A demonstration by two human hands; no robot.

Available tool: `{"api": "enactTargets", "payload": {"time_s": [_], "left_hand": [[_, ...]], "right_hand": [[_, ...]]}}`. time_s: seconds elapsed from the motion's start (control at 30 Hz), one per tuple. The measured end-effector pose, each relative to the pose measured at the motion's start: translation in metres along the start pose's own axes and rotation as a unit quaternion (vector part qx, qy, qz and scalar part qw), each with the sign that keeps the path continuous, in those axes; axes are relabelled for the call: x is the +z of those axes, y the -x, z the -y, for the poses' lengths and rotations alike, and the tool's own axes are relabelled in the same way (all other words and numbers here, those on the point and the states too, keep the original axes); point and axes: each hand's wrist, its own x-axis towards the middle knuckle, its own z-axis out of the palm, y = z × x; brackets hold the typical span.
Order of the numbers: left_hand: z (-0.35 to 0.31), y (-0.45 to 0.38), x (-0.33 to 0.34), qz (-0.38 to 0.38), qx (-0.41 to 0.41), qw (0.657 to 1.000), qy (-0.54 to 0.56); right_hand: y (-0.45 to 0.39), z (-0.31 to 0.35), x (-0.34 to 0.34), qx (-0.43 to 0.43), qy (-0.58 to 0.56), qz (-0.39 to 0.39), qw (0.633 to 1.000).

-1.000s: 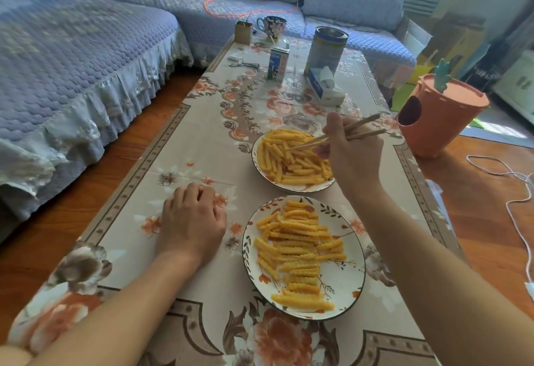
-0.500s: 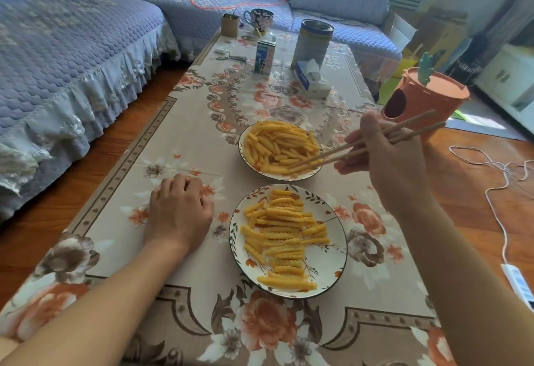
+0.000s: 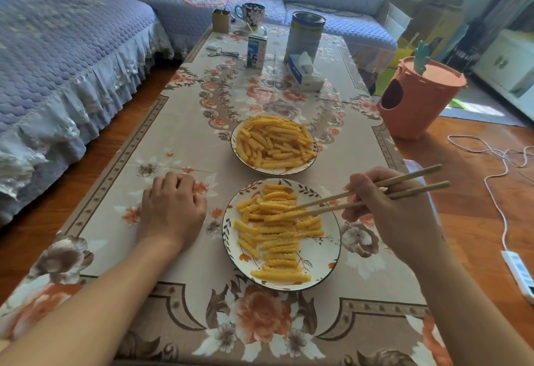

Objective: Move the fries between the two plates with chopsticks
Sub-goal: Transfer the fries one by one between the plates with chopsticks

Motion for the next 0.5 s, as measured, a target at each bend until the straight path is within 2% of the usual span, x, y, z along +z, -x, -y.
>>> {"api": "enactTargets", "payload": {"time_s": [0.27, 0.5], "left_hand": [[0.001, 0.000, 0.003, -0.003, 0.006, 1.000, -0.007], [0.001, -0.001, 0.002, -0.002, 0.009, 1.000, -0.007]], "right_hand": [[-0.022, 0.005, -0.009, -0.026, -0.022, -0.029, 0.999], [-0.067, -0.003, 0.017, -0.029, -0.025, -0.060, 0.997]]}}
